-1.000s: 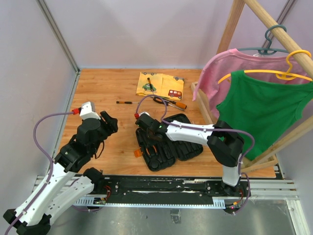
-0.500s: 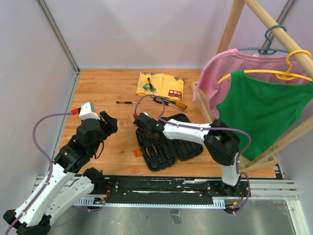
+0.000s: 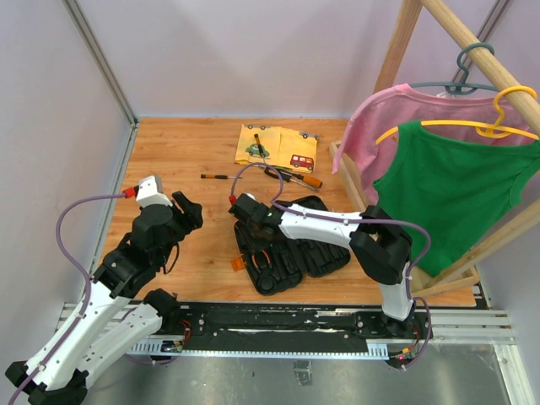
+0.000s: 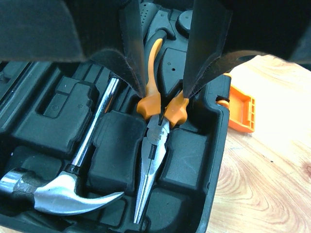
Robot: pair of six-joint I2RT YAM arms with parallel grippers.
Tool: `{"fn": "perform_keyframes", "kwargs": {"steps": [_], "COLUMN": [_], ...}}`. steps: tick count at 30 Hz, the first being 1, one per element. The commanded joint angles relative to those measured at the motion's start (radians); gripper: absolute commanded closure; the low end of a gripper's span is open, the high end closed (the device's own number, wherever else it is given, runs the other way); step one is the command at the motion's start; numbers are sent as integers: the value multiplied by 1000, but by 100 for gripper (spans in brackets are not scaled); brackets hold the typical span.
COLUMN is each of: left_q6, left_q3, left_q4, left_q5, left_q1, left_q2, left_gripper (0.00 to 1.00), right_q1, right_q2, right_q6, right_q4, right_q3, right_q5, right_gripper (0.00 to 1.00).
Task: Sort the tools into containers
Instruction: Adjust the storage box at the center of the board.
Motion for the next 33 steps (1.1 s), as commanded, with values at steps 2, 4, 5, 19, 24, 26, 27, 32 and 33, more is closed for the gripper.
{"fn": "perform_keyframes", "kwargs": {"steps": [2,4,5,19,24,26,27,32,33], "left_q6": [9,10,10,15,-15,-28,-35,-70,-76], "left_q3": [-9,-9,-9,-13,-53,-75,-83,-131,-142], "left_q4": [14,15,15,41,93,121,134,186,193], "left_q5": [-24,-22,-22,92,192,228,241,299,306], "left_q1": [-6,-5,-6,-5,-5,-5,-6,-9,-11], "left_q2": [4,5,7,95,167,196,210,266,274], "left_gripper": [37,37,36,30,29,28,28,27,27], "right_q1": [26,27,27,0,-76,-124,-142,-172,-172], "right_q2": [35,-23,-47,-377,-457,-490,-506,-532,-532], "right_q6": [-11,-24,-29,-91,-69,-58,-55,-62,-60], "right_q4": [-40,2,26,227,208,205,206,217,226], "right_q3": [-94,-111,-120,-303,-414,-467,-490,-563,-576], "right_q5": [-13,-26,-32,-26,1,-20,-35,-119,-142], "right_gripper": [63,62,60,51,50,50,49,47,47]}}
